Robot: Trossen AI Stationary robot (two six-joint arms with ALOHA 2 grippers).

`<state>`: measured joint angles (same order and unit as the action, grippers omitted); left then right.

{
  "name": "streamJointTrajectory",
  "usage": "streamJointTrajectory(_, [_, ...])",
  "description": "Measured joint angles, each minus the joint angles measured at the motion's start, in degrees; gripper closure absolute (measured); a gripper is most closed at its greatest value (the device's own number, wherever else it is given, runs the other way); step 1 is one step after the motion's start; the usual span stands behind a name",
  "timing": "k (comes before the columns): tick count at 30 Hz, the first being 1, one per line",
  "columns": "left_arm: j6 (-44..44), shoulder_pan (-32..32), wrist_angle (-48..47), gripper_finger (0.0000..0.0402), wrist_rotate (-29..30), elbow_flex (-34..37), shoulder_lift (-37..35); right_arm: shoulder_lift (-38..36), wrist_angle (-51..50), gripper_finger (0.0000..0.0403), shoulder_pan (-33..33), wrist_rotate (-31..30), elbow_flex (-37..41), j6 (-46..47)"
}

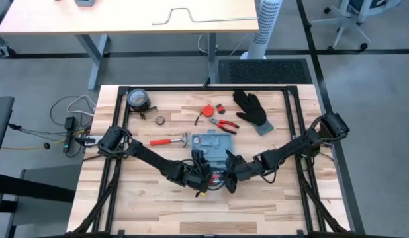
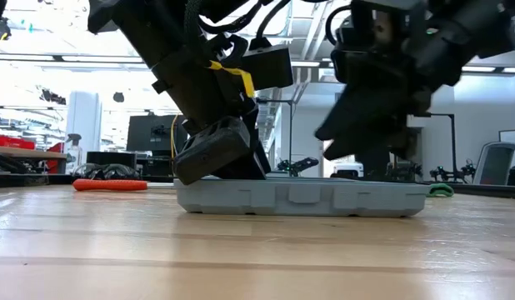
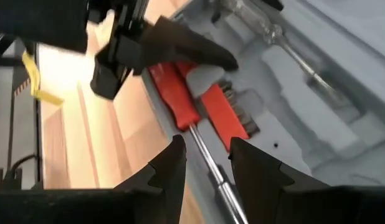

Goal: Prefit tool cases
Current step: Remove the transparent screwdriver from the gray toolbox

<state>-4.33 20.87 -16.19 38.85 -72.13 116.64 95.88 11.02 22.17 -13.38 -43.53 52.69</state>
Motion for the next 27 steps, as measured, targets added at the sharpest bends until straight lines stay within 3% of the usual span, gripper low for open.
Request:
streamJointTrajectory(15, [0.16,-1.87,-0.20,0.0189,1.54,-0.15,0.02,8.22,9.88,0.0266,-1.53,3.14,-0.12,3.22])
streamJointTrajectory(21, [0.18,-2.26,-0.87,0.0189,2.91,-2.02,0.07,8.30,10.99,0.0266,-1.27,4.01,-0.10,4.44])
streamJointTrajectory(27, [0.00,-3.69,-1.09,0.0189,-2.24,-1.04,-0.10,8.26,10.69,0.0266,-1.27,4.08,-0.07,5.39])
